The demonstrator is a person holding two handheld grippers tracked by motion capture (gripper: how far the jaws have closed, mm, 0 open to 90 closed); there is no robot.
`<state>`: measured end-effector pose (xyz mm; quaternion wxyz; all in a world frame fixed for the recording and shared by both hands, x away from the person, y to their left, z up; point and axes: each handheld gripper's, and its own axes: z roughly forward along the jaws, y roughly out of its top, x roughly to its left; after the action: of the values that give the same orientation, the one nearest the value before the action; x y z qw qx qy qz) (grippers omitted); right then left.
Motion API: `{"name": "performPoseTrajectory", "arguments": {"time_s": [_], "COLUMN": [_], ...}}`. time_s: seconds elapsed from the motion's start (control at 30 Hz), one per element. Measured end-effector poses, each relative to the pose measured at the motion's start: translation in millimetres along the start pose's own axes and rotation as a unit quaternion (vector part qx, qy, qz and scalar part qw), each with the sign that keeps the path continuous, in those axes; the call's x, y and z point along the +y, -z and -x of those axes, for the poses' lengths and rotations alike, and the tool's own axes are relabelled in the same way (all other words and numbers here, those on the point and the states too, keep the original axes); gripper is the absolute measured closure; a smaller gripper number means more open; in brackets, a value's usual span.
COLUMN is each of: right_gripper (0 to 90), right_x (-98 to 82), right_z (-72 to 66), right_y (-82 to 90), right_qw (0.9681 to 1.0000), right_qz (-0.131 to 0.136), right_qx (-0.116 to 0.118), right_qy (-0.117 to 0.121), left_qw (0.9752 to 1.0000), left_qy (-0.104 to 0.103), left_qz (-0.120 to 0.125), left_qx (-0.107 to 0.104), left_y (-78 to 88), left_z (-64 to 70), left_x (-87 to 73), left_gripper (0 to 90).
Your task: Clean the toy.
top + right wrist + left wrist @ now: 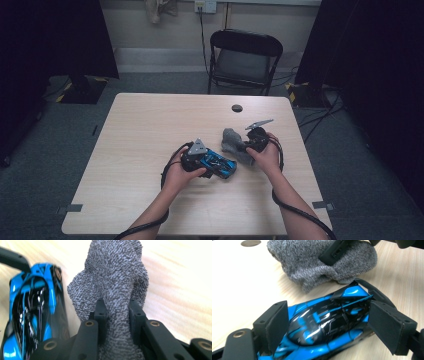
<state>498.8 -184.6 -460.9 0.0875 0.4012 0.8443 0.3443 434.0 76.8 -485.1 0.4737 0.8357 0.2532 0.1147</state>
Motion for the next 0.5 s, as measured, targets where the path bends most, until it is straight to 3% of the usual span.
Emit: {"name": "performPoseTrajectory", "arguments": {"time_s": [0.13, 0.4, 0.5], "right_gripper": [73.8, 73.3, 72.8], "right_x": [9.6, 30.4, 36.2], "right_z": [-4.9, -22.0, -24.3], "right_y": [-7.8, -31.3, -39.8], "right_qw": [0.9999, 0.9996, 0.9993], "right_qz": [0.013, 0.024, 0.034], "right_qx": [0.004, -0.014, -0.005], "right_qy": [-0.007, 0.005, -0.01], "left_qw": [1.0, 0.9999, 1.0], "left_qy": [0.004, 0.01, 0.008], "left_qz": [-0.007, -0.003, -0.005], "left_qx": [-0.005, -0.006, -0.002], "left_y": [3.5, -1.9, -1.3], "left_z": [0.1, 2.5, 2.2], "left_x": [-2.1, -6.5, -7.5], "left_gripper": [18.7, 17.8, 17.7]}}
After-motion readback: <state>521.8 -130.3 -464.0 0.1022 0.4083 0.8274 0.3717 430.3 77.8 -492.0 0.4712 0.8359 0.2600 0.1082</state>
